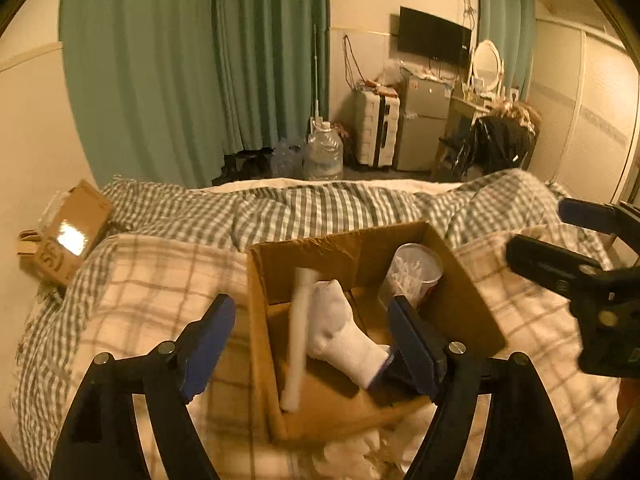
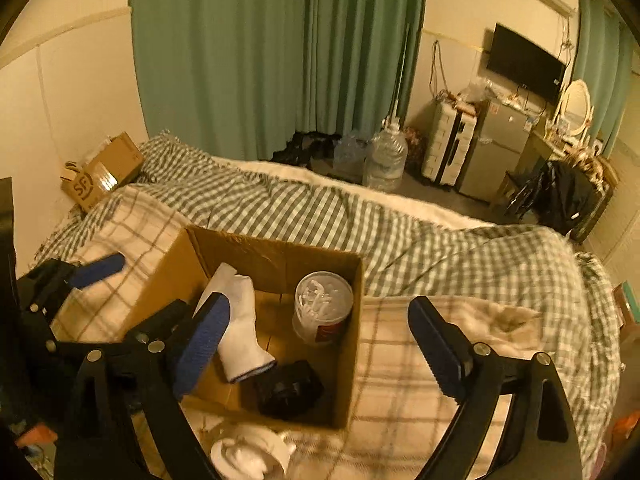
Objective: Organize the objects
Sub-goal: 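Lower the tube and black cup into the box and open both grippers, then grasp the blue floral tissue pack with the left gripper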
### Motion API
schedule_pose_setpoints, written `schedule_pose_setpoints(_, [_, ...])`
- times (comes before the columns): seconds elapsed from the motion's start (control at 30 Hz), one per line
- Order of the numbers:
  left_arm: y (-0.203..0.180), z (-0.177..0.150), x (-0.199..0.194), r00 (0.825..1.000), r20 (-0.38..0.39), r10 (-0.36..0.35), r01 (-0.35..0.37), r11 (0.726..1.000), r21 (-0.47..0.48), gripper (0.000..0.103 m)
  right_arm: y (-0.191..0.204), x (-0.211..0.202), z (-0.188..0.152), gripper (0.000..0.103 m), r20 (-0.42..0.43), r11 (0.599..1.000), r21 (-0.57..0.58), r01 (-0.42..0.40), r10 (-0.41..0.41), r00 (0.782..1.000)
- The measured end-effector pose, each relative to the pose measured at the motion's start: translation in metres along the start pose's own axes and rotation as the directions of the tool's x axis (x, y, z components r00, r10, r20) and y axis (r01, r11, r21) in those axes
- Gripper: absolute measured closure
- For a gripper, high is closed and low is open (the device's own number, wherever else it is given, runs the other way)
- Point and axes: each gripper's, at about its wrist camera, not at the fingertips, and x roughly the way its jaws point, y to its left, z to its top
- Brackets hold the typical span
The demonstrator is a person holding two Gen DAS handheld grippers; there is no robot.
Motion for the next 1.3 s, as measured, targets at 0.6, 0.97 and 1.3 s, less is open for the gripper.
schedule_pose_setpoints(0.6, [0.008,-0.053,-0.126,0.992,0.098,0.081,-0.072,0.994,-0.085,0.001,0.011,-0.164,-0.06,0.0,0.143,0.995,-0.026,0.096,-0.091,0.986])
schedule_pose_setpoints(0.97, [-0.023,-0.139,-0.068,0.994,-0.008,0.112,-0.113,0.991,-0.07,0.001,0.019,-0.095,-0.138,0.0,0.02,0.992,-0.037,0.125,-0.124,0.992])
schedule_pose_setpoints(1.3, [-0.049,-0.176,-0.022,0.984,-0.177,-0.009,0.008,1.0,-0.006,0.001,-0.009,-0.035,-0.177,0.0,-0.119,0.989,0.086,0.122,-0.112,0.987])
